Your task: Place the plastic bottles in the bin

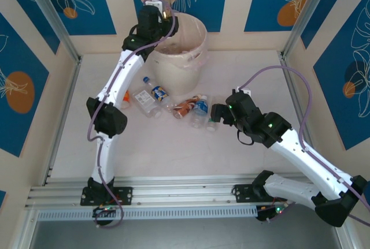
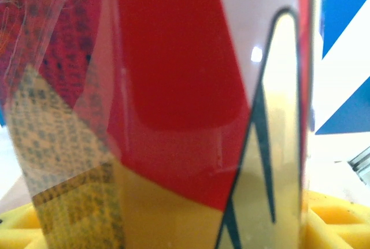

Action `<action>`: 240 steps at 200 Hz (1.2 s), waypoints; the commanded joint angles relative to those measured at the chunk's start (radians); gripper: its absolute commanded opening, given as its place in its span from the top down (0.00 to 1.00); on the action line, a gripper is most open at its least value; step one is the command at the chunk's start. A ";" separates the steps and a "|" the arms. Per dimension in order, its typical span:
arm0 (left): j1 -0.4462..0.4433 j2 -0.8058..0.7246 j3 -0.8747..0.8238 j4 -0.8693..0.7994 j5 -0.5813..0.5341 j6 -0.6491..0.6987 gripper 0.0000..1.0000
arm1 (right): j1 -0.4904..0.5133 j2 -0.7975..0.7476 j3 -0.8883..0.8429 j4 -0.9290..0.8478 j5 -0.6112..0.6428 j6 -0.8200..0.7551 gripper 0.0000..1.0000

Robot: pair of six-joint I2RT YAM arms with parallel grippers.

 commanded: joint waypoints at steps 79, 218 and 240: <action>-0.007 0.086 0.046 -0.021 -0.025 0.069 0.31 | 0.033 0.019 0.030 -0.029 0.064 0.036 0.01; -0.008 0.146 0.046 -0.070 -0.071 0.100 0.21 | 0.036 0.019 0.024 -0.032 0.073 0.033 0.01; -0.007 0.141 0.046 -0.064 -0.069 0.098 0.15 | 0.037 0.019 0.024 -0.033 0.078 0.031 0.01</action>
